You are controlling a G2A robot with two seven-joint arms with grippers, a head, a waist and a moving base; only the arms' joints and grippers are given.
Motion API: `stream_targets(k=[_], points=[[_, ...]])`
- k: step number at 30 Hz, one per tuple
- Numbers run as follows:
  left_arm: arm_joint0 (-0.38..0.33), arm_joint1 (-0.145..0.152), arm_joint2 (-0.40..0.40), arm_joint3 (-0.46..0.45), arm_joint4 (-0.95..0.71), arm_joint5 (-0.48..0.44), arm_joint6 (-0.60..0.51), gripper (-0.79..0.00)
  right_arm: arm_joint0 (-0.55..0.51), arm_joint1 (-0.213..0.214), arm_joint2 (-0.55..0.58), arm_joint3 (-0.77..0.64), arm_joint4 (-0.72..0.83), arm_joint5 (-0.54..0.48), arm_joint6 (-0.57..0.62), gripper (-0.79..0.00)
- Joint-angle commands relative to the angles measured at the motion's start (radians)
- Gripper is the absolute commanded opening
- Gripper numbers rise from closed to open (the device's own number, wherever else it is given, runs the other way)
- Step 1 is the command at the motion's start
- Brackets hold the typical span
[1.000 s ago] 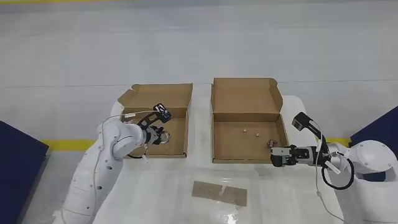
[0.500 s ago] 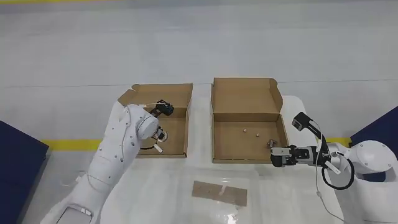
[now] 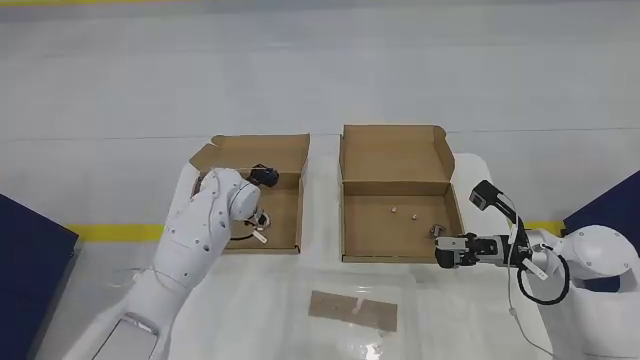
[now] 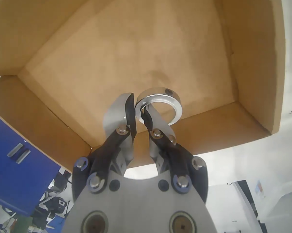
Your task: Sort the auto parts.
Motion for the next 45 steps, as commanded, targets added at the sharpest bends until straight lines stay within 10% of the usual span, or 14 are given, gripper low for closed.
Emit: stream_targets(k=[1,31,37,45], points=[[-0.005,-0.007,0.004,0.017,-0.007,0.036,0.005,-0.785,0.0,0.0,0.0,0.0,0.0,0.0,0.0,0.0],[-0.13,-0.136,0.122,0.378,-0.077,0.068,0.115,-0.785,0.0,0.0,0.0,0.0,0.0,0.0,0.0,0.0],[-0.144,-0.151,0.129,0.415,-0.079,0.057,0.126,-0.409,0.0,0.0,0.0,0.0,0.0,0.0,0.0,0.0],[-0.164,-0.16,0.123,0.441,-0.086,0.051,0.125,-0.222,0.0,0.0,0.0,0.0,0.0,0.0,0.0,0.0]])
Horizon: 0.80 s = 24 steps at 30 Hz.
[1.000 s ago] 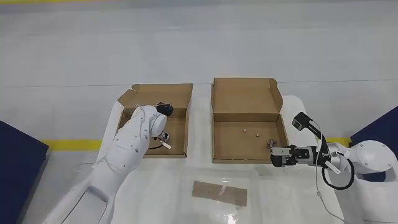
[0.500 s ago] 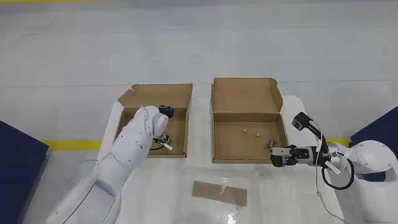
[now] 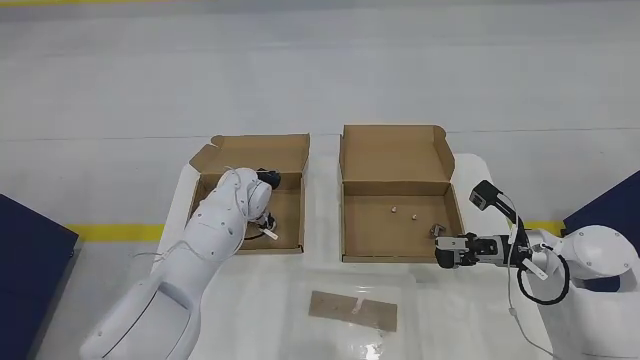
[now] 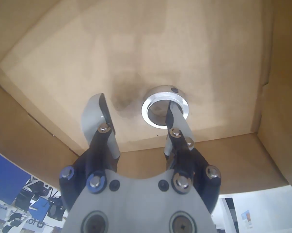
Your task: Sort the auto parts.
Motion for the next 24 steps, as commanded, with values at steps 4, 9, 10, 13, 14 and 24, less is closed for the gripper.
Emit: stream_targets(k=[4,9,10,13,14,24], points=[[-0.016,0.007,-0.025,-0.012,-0.016,-0.012,-0.012,-0.172,0.0,0.0,0.0,0.0,0.0,0.0,0.0,0.0],[-0.021,0.03,-0.062,-0.047,-0.024,-0.03,-0.037,-0.108,0.0,0.0,0.0,0.0,0.0,0.0,0.0,0.0],[-0.019,0.036,-0.069,-0.059,-0.021,-0.031,-0.044,-0.092,0.0,0.0,0.0,0.0,0.0,0.0,0.0,0.0],[-0.007,0.055,-0.099,-0.107,-0.025,-0.041,-0.07,-0.037,0.0,0.0,0.0,0.0,0.0,0.0,0.0,0.0],[-0.004,0.06,-0.105,-0.122,-0.024,-0.044,-0.074,-0.015,0.0,0.0,0.0,0.0,0.0,0.0,0.0,0.0],[0.076,0.127,-0.227,-0.343,-0.067,-0.118,-0.186,0.0,0.0,0.0,0.0,0.0,0.0,0.0,0.0,0.0]])
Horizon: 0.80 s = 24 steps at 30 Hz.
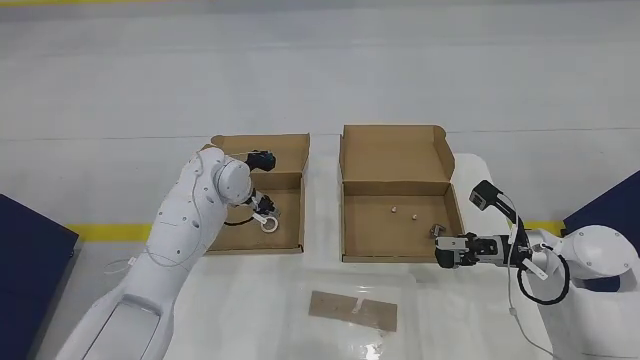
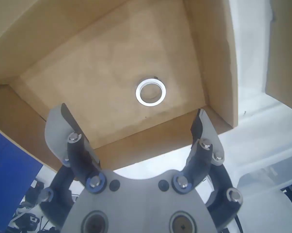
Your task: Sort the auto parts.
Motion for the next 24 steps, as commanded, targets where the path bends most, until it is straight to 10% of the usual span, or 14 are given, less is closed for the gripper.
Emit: stream_targets(k=[1,9,24], points=[[-0.001,-0.001,0.002,0.011,0.001,0.001,0.002,0.0,0.0,0.0,0.0,0.0,0.0,0.0,0.0,0.0],[0.003,-0.001,-0.004,0.01,-0.013,0.0,0.013,0.0,0.0,0.0,0.0,0.0,0.0,0.0,0.0,0.0],[0.237,0.105,-0.346,-0.26,-0.522,-0.329,-0.01,0.0,0.0,0.0,0.0,0.0,0.0,0.0,0.0,0.0]])
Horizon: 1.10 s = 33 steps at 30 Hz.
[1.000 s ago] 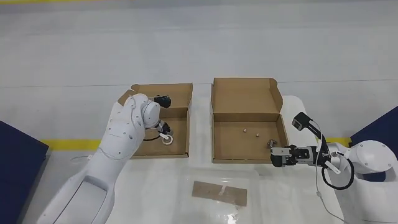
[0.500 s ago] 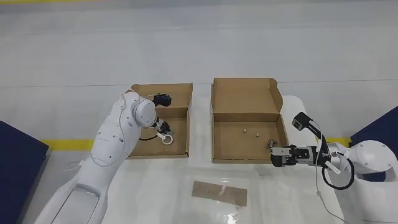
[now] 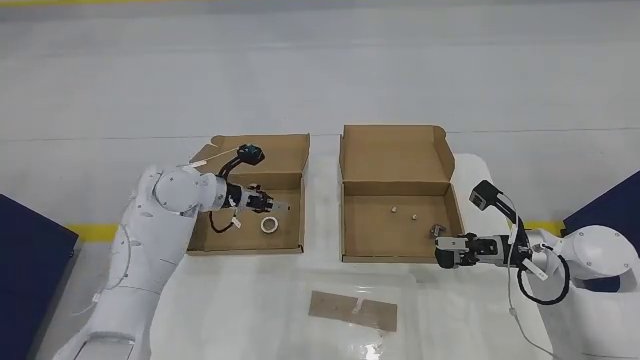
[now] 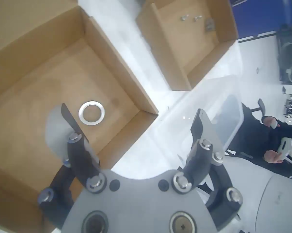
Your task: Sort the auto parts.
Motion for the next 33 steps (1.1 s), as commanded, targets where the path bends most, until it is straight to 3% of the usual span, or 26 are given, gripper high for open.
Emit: stream_targets(k=[1,10,17,22,33], points=[[0.055,0.015,-0.039,-0.078,-0.072,0.002,-0.001,0.0,0.0,0.0,0.0,0.0,0.0,0.0,0.0,0.0],[0.215,0.078,-0.14,-0.341,-0.307,0.067,-0.066,0.0,0.0,0.0,0.0,0.0,0.0,0.0,0.0,0.0],[0.297,0.124,-0.19,-0.466,-0.484,0.098,-0.097,0.0,0.0,0.0,0.0,0.0,0.0,0.0,0.0,0.0],[0.332,0.153,-0.214,-0.529,-0.553,0.11,-0.109,0.0,0.0,0.0,0.0,0.0,0.0,0.0,0.0,0.0],[0.332,0.153,-0.214,-0.529,-0.552,0.11,-0.109,0.0,0.0,0.0,0.0,0.0,0.0,0.0,0.0,0.0]])
